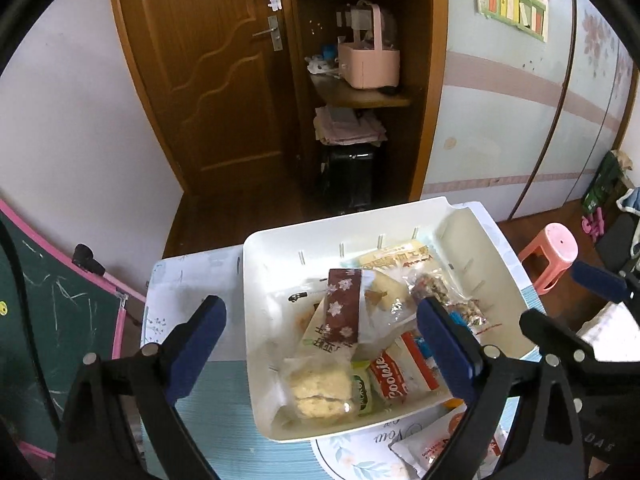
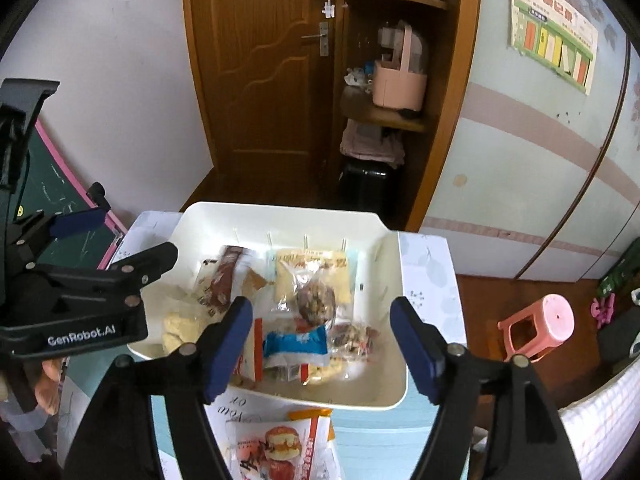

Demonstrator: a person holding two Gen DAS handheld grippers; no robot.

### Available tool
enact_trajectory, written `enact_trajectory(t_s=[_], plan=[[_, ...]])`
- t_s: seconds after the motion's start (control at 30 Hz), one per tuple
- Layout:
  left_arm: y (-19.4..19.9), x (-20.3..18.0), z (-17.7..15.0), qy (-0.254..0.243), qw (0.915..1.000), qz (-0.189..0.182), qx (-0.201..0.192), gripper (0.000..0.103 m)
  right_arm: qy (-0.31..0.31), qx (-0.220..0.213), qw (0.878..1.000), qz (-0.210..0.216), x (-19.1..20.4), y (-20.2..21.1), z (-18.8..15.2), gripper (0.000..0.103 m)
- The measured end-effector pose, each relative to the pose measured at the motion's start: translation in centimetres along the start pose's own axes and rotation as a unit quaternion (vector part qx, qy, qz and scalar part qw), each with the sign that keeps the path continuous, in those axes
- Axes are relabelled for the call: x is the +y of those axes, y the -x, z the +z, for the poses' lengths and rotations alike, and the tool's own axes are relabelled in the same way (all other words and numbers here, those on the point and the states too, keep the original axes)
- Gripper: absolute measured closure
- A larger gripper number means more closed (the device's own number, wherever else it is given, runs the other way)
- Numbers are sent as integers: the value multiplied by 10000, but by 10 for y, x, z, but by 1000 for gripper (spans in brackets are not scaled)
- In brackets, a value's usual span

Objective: Organize snacks
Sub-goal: 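Carry both wrappers over the white tray and open both tools to drop them, then reach both tools back to the last two snacks on the table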

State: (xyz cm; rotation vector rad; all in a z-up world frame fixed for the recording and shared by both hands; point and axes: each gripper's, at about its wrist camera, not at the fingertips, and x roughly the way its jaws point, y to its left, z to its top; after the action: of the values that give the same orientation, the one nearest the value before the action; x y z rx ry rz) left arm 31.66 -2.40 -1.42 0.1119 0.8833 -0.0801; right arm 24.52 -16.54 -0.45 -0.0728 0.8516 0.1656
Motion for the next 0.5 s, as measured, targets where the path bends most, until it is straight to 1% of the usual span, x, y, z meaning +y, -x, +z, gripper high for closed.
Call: enact_trajectory(t_s=[0.1, 0.27, 0.5], plan=[[6, -4, -2, 50, 10000, -50, -32, 7, -18, -8, 10000, 51, -2, 4, -3, 31], [18, -12, -6, 31, 10000, -87, -23, 7, 101, -90, 9999, 15, 2, 18, -12, 31], [47, -22, -20, -36, 9997, -237, -55, 7, 130, -193, 9997, 5, 1, 44, -21, 31]])
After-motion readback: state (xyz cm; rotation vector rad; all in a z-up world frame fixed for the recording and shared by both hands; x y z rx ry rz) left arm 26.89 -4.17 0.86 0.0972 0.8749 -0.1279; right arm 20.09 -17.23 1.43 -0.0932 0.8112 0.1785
